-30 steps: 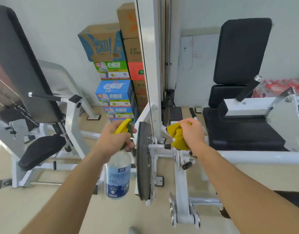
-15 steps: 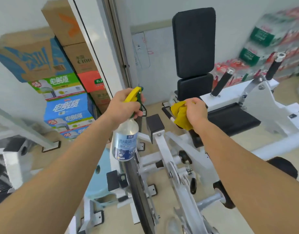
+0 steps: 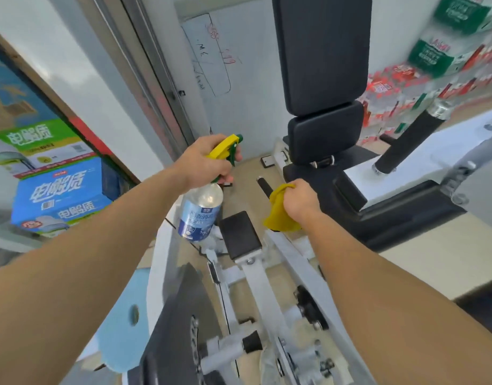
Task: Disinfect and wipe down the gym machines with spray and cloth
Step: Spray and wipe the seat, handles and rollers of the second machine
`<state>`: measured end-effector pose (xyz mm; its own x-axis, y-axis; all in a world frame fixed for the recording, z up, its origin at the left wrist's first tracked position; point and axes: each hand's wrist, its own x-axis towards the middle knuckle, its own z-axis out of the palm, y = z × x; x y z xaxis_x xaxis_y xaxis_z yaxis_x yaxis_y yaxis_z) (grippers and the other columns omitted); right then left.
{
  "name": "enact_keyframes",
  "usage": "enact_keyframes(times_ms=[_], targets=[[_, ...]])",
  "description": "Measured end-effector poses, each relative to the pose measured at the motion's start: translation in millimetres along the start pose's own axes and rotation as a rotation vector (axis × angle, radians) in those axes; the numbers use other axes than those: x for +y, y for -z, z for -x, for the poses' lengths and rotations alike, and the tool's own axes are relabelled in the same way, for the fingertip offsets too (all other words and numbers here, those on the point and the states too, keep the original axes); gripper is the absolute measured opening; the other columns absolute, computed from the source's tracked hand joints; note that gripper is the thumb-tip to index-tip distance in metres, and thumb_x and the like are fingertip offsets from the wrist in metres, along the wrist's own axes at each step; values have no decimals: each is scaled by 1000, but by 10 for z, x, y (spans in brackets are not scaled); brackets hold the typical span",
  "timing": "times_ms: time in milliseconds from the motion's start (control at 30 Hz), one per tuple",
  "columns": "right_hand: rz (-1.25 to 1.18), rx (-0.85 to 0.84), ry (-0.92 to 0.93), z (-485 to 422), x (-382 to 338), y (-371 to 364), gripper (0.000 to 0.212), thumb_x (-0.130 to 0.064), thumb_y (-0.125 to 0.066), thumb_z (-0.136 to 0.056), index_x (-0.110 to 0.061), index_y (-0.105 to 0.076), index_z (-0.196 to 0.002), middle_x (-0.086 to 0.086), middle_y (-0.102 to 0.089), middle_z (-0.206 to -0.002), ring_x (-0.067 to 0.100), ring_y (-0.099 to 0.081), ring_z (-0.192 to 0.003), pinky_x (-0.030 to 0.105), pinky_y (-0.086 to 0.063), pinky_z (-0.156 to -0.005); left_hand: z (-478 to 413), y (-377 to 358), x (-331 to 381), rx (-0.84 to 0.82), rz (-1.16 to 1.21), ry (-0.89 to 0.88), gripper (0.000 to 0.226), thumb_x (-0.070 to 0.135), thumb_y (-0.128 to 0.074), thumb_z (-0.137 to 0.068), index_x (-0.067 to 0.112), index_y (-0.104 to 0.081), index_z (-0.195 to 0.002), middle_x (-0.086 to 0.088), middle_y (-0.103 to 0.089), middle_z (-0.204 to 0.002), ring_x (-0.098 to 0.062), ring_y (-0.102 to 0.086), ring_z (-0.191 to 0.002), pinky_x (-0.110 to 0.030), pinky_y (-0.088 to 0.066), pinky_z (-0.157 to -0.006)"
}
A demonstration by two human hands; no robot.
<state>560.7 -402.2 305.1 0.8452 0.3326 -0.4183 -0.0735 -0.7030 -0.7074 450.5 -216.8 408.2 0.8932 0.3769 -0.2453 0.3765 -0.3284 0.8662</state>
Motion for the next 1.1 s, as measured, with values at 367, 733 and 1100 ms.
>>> enact_keyframes(times_ms=[367,733,1100], targets=[[-26,276,24,-1159,436,-610,24,-19,-38,-102,-16,-57,-118,7,-57,-118,20,-52,-91,36,-45,-79,-1260,-138,-1219,-55,-103,104,32,-10,-63,-79,7,-63,-106,-30,-65,-117,-27,-68,-74,-24,-53,-54],[-97,378,26,-2049,847,-904,25,-18,-40,-101,-17,-60,-115,6,-62,-116,21,-54,-97,30,-41,-81,-1996,-866,-2509,-300,-151,270,25,-13,-56,-85,1,-65,-103,-7,-61,-90,-2,-61,-48,-20,-47,-52],[-165,405,16,-2280,1221,-846,23,-14,-42,-97,-21,-62,-104,-3,-62,-101,19,-57,-95,29,-41,-81,-2173,-1176,-2798,-382,-92,280,29,-10,-55,-88,0,-65,-113,-25,-67,-117,-20,-67,-72,-36,-52,-73]])
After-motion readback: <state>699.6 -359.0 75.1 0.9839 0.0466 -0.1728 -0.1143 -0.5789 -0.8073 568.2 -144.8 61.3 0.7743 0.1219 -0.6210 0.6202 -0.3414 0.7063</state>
